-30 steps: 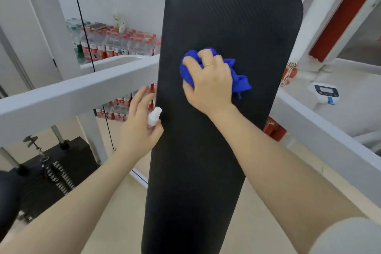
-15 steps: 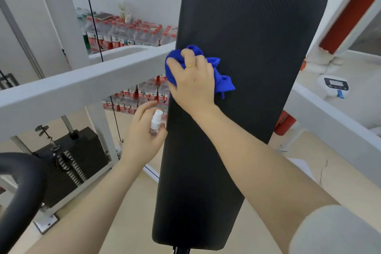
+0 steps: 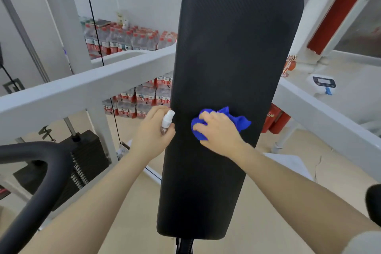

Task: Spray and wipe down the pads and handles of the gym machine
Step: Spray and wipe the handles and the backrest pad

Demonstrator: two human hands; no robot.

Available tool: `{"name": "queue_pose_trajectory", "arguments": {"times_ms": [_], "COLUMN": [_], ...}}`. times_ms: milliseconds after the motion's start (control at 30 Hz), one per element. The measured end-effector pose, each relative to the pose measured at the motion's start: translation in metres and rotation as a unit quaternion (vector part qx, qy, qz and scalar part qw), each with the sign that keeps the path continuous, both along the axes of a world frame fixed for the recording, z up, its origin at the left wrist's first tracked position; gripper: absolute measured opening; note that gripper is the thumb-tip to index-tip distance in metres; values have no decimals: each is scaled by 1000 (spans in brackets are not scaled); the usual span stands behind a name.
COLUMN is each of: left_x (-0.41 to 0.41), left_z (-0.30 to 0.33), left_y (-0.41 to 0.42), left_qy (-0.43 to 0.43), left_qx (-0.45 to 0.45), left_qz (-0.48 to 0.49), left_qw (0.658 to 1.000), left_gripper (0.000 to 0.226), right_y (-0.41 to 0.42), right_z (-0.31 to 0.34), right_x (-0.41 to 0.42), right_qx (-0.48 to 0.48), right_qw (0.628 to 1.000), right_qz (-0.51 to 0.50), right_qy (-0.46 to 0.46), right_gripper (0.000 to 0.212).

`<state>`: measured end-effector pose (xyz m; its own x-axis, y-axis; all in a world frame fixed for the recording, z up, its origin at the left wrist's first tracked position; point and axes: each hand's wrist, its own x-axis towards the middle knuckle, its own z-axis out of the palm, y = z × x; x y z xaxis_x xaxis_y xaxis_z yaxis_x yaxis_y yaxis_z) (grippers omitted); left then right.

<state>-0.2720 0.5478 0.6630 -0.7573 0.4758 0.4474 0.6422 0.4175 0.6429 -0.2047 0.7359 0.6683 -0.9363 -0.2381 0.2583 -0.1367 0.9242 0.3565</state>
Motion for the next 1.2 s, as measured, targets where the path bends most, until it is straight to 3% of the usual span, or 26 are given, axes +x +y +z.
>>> {"name": "queue_pose_trajectory", "arguments": {"times_ms": [100, 200, 367, 433, 500, 533, 700, 867, 1067, 1200], "left_x": [6, 10, 16, 19, 22, 23, 37, 73, 123, 165], "left_z": [-3, -14, -27, -26, -24, -23, -32, -47, -51, -74], "left_y": [6, 4, -5, -6, -5, -5, -2, -3, -25, -53], "left_qy": [-19, -35, -64, -60, -48, -42, -53, -101, -113, -192], "left_qx": [-16, -30, -52, -52, -53, -51, -33, -58, -100, -89], "left_qz": [5, 17, 7, 6, 5, -2, -70, -85, -90, -90], "left_qw": [1000, 999, 997, 997, 997, 998, 996, 990, 984, 973], "left_gripper": [32, 35, 33, 31, 30, 30, 24, 22, 25, 20], "right_y": [18, 20, 18, 14, 10, 7, -12, -32, -53, -71], "right_z": [47, 28, -37, -43, -51, -53, -35, -34, -51, -66], "right_x": [-19, -21, 10, 23, 36, 43, 67, 111, 163, 200], "right_qx": [-71, -101, -48, -15, 8, -10, -219, -349, -386, -462], "right_qw": [969, 952, 985, 995, 981, 974, 954, 904, 882, 837], "right_qz": [-108, -137, -111, -97, -94, -97, -193, -245, -266, -291], "right_qy": [209, 256, 125, -2, -170, -207, -69, -35, -56, -38], "right_gripper": [33, 43, 52, 43, 30, 27, 24, 22, 17, 31]}}
